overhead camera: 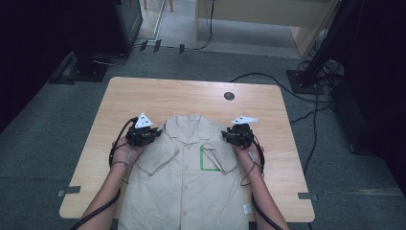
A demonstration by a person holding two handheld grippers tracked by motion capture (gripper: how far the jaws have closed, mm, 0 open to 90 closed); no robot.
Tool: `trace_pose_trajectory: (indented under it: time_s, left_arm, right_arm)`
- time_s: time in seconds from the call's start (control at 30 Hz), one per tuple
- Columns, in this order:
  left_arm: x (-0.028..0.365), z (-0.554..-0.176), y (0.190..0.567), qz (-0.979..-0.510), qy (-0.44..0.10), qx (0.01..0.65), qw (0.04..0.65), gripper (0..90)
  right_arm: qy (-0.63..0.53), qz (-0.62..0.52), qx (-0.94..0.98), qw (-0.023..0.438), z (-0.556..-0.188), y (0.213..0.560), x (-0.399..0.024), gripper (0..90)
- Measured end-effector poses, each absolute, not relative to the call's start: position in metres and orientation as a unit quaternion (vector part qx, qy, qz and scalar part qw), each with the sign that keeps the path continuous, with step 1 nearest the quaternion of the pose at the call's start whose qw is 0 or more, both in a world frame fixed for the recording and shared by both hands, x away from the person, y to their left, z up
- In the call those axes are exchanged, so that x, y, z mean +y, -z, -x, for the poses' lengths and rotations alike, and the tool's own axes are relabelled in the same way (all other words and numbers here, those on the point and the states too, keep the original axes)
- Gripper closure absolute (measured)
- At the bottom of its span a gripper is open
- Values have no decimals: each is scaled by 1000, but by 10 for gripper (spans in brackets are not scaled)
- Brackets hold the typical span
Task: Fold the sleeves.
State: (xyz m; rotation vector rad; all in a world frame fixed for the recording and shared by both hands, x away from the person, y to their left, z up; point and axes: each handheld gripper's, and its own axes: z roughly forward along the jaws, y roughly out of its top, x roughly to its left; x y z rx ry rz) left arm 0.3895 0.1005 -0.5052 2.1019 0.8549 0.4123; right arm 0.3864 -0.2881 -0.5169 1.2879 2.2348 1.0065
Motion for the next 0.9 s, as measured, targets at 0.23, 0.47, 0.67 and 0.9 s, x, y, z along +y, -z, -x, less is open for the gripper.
trace_pose_trajectory:
  time_s: [0.23,0.47,0.67,0.9]
  left_arm:
    - [117,-390,509,-820,-153,362,417,832]
    - [125,-393,515,-817,-148,376,410,854]
    - [126,-396,521,-824,-156,373,396,850]
    - [125,-398,523,-833,-165,364,383,842]
  right_arm:
    - [-343,-465,793,193,-386,517,-290,851]
    - [-330,-464,797,203,-385,517,-294,875]
    - [-331,-459,799,206,-383,517,-296,871]
    - [-336,-453,800,205,-381,518,-301,861]
